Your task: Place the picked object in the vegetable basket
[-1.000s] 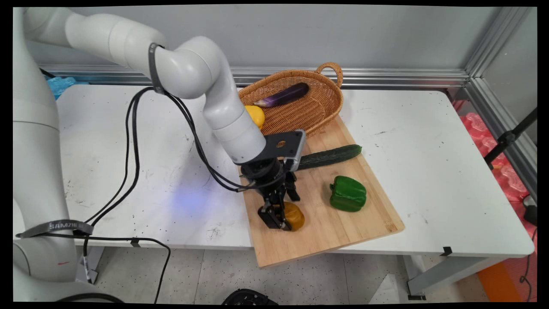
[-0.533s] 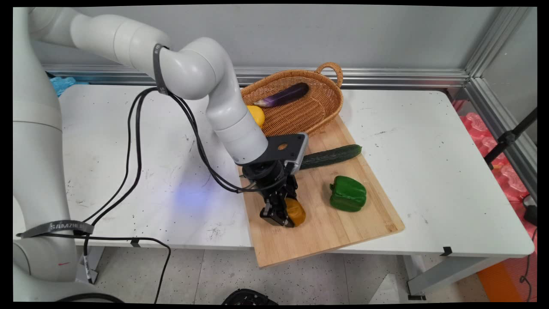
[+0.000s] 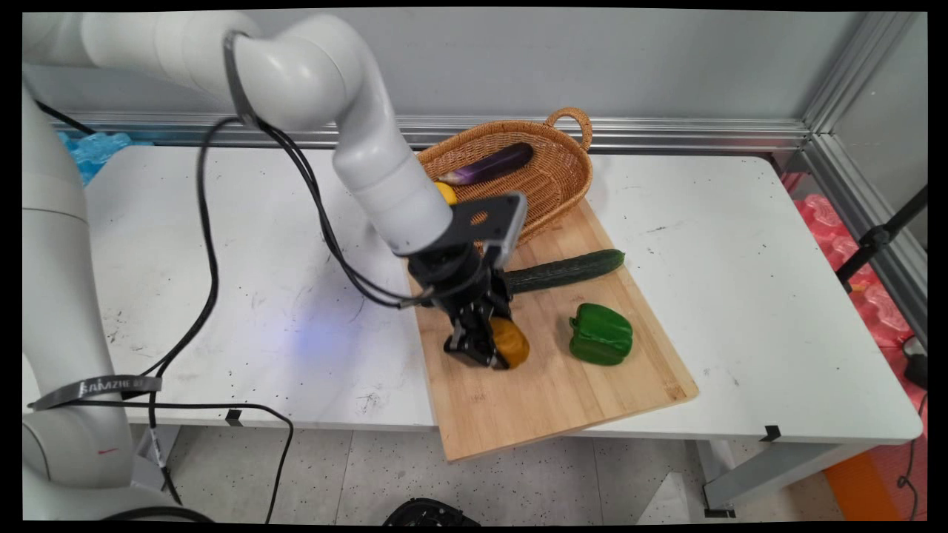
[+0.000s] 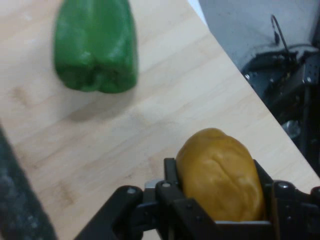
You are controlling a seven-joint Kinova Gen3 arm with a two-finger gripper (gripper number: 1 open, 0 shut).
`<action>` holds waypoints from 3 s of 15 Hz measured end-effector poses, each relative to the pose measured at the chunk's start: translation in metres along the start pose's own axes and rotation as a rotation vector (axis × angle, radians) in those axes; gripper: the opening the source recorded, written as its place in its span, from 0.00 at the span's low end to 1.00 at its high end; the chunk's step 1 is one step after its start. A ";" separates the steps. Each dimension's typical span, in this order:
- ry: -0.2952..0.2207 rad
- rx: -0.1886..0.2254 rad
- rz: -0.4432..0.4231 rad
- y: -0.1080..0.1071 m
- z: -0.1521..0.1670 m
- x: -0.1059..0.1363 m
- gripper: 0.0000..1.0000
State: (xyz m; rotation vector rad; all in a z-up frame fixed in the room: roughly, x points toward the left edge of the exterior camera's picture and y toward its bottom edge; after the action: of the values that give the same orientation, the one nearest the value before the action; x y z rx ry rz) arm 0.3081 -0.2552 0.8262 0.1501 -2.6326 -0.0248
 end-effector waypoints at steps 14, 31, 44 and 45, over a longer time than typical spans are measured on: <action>0.095 0.258 -0.481 -0.048 -0.140 -0.019 0.00; 0.138 0.479 -0.833 -0.192 -0.114 -0.032 0.00; 0.022 0.436 -0.864 -0.246 -0.021 -0.045 0.00; 0.018 0.433 -0.863 -0.247 -0.018 -0.045 0.00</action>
State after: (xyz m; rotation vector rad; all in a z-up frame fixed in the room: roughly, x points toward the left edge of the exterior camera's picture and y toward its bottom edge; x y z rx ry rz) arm 0.3815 -0.4953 0.8089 1.3933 -2.3111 0.2504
